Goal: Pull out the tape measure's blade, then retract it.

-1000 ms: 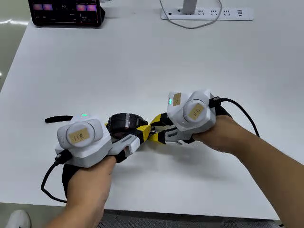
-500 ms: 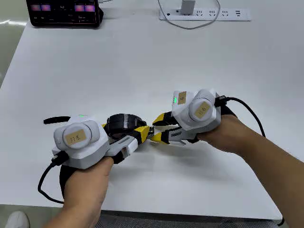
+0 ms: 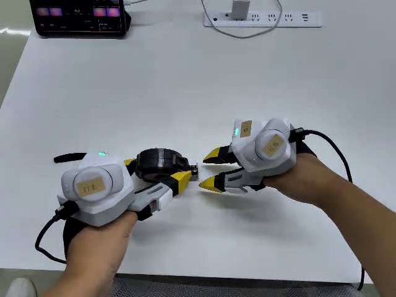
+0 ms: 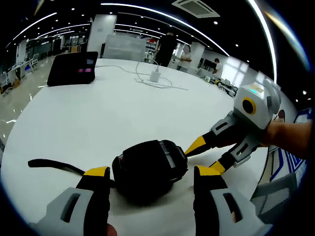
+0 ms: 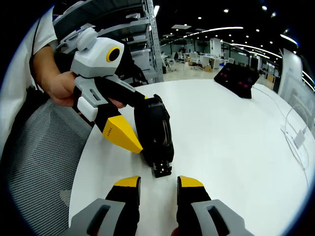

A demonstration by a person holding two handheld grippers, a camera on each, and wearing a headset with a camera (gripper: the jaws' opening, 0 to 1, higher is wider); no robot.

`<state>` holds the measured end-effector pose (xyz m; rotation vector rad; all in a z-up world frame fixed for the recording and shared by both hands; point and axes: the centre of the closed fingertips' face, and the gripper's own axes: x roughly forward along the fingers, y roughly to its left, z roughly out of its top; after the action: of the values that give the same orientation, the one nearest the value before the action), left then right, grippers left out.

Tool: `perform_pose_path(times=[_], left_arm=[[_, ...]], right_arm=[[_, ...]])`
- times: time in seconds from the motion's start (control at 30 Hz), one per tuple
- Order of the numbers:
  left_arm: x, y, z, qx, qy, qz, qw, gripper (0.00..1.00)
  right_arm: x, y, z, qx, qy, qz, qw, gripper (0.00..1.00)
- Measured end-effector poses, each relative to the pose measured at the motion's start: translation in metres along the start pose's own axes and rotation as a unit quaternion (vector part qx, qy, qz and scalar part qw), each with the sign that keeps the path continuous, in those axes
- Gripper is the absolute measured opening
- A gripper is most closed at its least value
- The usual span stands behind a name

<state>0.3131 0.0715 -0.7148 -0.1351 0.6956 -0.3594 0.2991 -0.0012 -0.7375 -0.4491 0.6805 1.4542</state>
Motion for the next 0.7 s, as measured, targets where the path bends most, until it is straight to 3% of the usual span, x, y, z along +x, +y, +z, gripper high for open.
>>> perform_pose_path(times=[0.4, 0.7], left_arm=[[-0.017, 0.003, 0.003, 0.060, -0.005, -0.018, 0.9980, 0.77], [-0.028, 0.008, -0.001, 0.075, -0.004, -0.032, 0.9967, 0.88]], right_arm=[[-0.025, 0.001, -0.007, 0.020, -0.008, -0.028, 0.9994, 0.42], [-0.040, 0.006, -0.013, 0.034, -0.007, -0.042, 0.9985, 0.50]])
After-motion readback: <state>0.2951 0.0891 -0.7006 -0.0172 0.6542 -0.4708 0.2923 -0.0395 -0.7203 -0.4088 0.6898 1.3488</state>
